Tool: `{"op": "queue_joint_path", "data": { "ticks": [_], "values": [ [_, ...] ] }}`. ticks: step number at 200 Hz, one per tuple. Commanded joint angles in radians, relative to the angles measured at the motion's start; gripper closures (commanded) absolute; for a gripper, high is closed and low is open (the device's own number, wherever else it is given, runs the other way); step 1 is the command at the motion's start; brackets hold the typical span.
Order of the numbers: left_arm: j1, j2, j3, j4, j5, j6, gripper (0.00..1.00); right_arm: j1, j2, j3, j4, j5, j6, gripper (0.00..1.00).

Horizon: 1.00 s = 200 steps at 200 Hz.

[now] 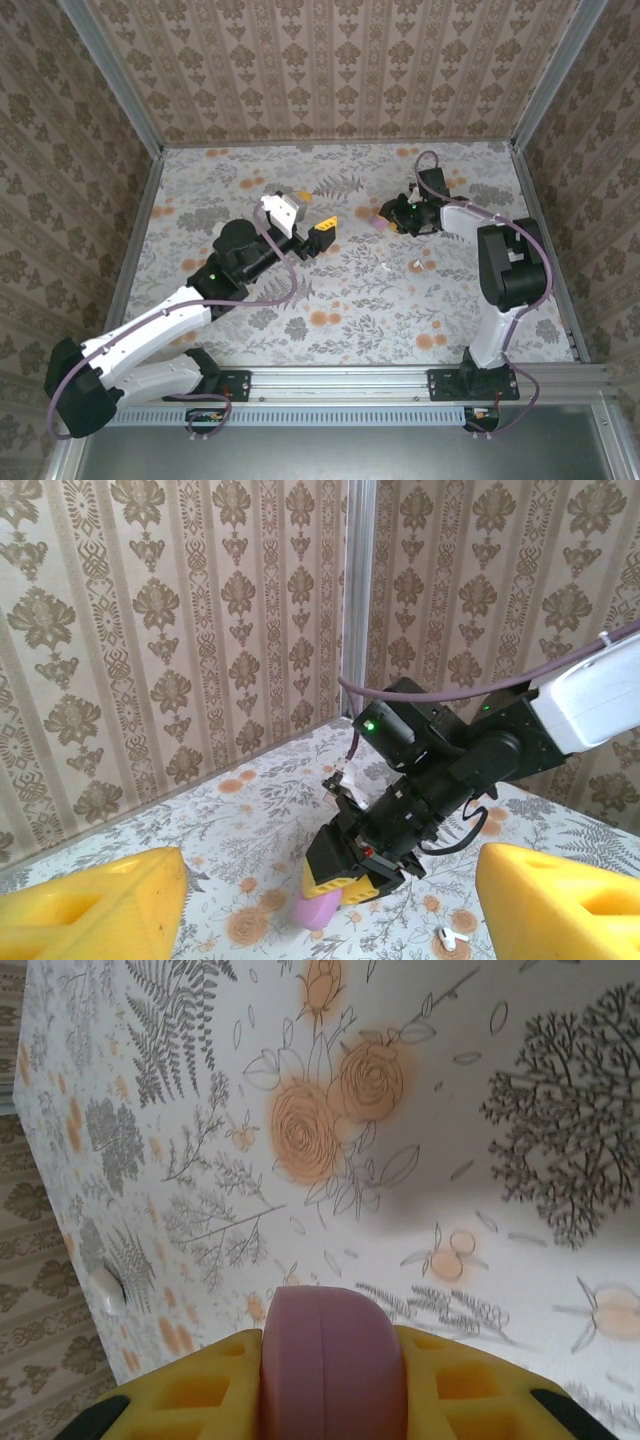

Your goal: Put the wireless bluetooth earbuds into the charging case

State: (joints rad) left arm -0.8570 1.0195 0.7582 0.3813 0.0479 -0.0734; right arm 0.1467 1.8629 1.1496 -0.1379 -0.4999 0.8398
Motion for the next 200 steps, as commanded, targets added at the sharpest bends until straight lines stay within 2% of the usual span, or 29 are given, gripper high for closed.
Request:
{"op": "queue_joint_path", "data": {
  "ticks": [1,37,85,200],
  "values": [
    [-0.004,-0.035,-0.012,-0.013,-0.032,0.023,0.23,-0.003,0.044,0.034,0.021,0.027,-0.008,0.76],
    [-0.003,-0.044,-0.022,-0.018,-0.041,0.024,0.23,-0.001,0.103,0.042,0.042,0.025,-0.013,0.76],
    [0.0,-0.04,-0.022,-0.007,-0.043,0.023,0.23,-0.001,0.1,0.0,0.057,0.033,-0.039,0.74],
    [0.003,-0.012,-0.006,0.001,-0.026,0.009,0.23,-0.021,0.052,-0.059,0.029,0.034,-0.084,0.59]
  ]
}}
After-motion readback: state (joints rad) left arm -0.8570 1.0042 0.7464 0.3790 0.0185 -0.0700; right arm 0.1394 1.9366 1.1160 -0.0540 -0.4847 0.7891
